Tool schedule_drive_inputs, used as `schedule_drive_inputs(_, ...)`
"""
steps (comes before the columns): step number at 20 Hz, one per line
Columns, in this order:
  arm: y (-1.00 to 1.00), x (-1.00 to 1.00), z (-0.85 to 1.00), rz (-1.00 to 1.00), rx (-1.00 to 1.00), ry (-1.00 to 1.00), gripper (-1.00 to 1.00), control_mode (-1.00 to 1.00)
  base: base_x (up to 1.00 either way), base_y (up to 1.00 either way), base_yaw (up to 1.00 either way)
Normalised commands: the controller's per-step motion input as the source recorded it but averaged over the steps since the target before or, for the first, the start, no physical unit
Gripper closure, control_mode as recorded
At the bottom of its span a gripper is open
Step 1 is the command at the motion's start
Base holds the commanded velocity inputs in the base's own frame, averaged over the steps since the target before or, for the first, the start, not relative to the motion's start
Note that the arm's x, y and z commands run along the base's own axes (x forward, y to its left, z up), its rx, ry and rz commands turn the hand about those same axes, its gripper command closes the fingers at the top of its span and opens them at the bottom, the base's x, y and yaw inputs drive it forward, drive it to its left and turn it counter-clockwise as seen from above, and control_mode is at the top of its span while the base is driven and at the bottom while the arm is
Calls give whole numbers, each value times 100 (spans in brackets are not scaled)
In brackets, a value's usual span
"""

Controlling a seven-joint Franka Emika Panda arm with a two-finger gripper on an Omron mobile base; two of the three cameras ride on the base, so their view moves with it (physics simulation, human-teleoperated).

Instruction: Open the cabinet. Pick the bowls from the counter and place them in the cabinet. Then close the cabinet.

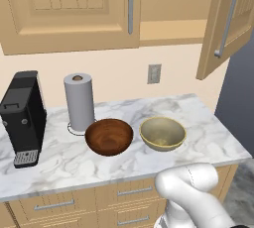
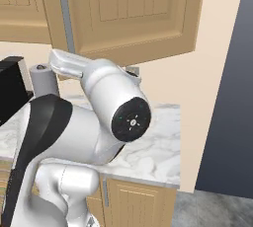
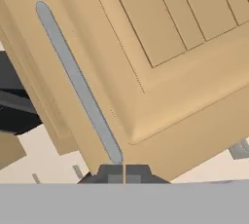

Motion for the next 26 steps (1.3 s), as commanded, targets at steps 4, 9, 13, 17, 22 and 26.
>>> schedule_drive_inputs(4,61,-76,-22,-1,-2,-4,100,-100,0,0,0)
schedule_drive_inputs(9,100,-26,-3,-11,-15,-32,-100,-100,0,0,0)
schedule_drive_inputs(13,100,-24,0,-21,-17,-35,-100,-100,0,0,0)
schedule_drive_inputs(17,100,-12,0,-24,-16,-31,-100,-100,0,0,0)
schedule_drive_inputs(22,100,23,-8,-27,-12,-13,-100,-100,0,0,0)
schedule_drive_inputs(26,33,63,-23,-18,0,0,-100,-100,0,0,0)
